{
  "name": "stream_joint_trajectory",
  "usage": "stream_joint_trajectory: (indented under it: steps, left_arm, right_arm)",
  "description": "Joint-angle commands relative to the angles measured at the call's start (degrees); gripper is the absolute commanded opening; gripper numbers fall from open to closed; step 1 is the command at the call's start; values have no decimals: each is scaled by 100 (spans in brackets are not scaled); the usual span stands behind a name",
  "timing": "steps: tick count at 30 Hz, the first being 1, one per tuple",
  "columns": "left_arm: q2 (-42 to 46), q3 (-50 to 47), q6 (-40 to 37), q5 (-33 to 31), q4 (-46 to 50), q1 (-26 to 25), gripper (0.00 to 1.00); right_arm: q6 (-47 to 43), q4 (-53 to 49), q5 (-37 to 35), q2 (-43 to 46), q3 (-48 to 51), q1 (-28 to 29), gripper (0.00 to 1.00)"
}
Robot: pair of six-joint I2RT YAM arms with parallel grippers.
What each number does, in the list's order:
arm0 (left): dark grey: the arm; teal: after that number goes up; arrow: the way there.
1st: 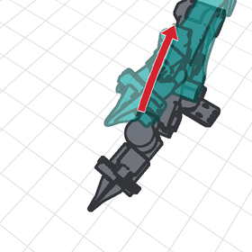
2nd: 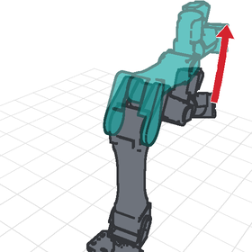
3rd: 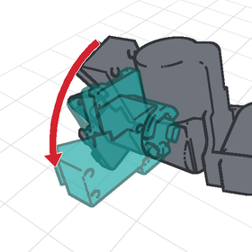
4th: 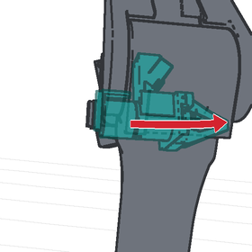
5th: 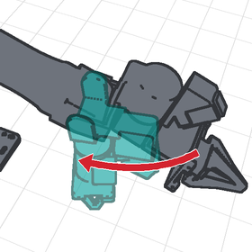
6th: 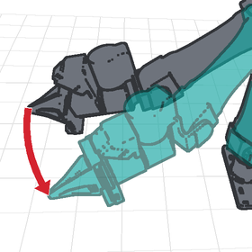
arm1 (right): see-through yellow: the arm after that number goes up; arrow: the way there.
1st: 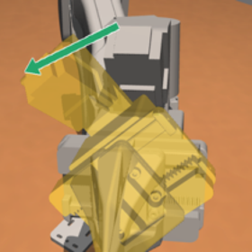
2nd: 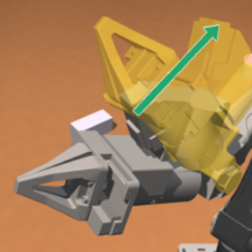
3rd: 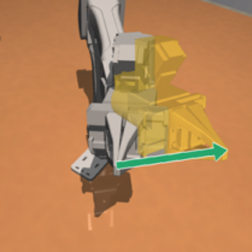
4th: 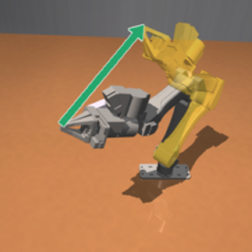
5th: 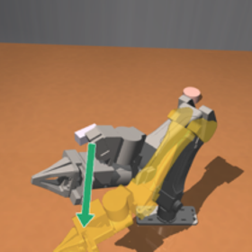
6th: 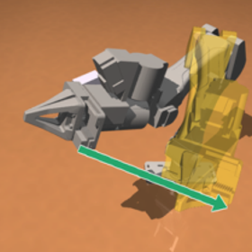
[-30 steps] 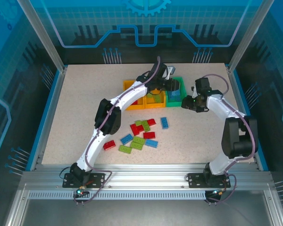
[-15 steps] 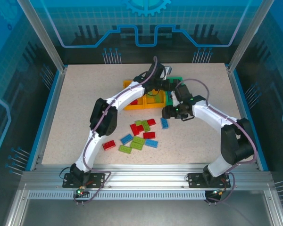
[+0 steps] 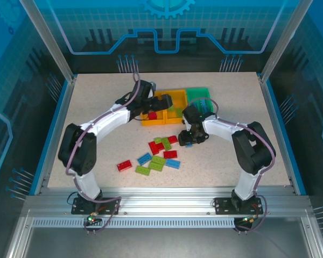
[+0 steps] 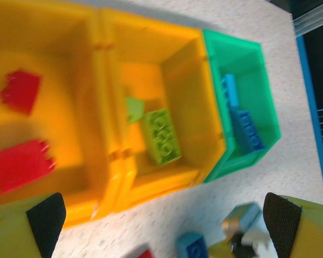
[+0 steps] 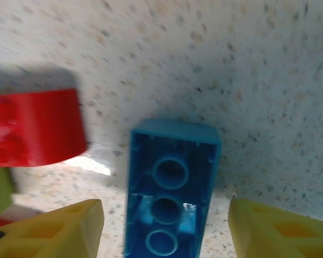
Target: Sort the legos into containers by color
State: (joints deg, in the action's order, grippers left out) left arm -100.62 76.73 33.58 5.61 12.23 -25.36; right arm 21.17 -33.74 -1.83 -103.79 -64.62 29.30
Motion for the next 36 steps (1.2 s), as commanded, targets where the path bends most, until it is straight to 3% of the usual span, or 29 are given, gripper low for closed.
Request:
stream_joint_trajectory:
  steps: [1, 3, 7, 10, 15, 20, 28, 36]
  left_arm:
    - [736, -440, -80, -253, -126, -83, 99]
    - [995, -654, -158, -344, -9, -76, 99]
    - [1429, -1106, -185, -614, 158, -67, 99]
    - [1755, -1474, -135, -896, 240, -14, 99]
    - [2305, -1993, -68, -1173, 395, 67, 99]
    - [2809, -2374, -292, -1460, 865, 74, 99]
    - [3428, -3012, 113, -1869, 1998, 72, 99]
    - [3607, -3555, 1079, -1745, 2517, 50, 99]
  right_arm:
    - [63, -340, -269, -131, -139, 14, 62]
    - [46, -294, -207, -127, -112, 14, 57]
    - [97, -311, -245, -97, -189, 48, 34]
    - [116, -333, -266, 197, -208, 58, 25]
    - [-9, -557, -313, 738, -470, -148, 23]
    - [-325, -798, -531, 623, -1176, -717, 23]
    - [-661, -1105, -732, -572, -2761, -1451, 23]
    - [-728, -1526, -917, -1789, -4026, -1532, 28]
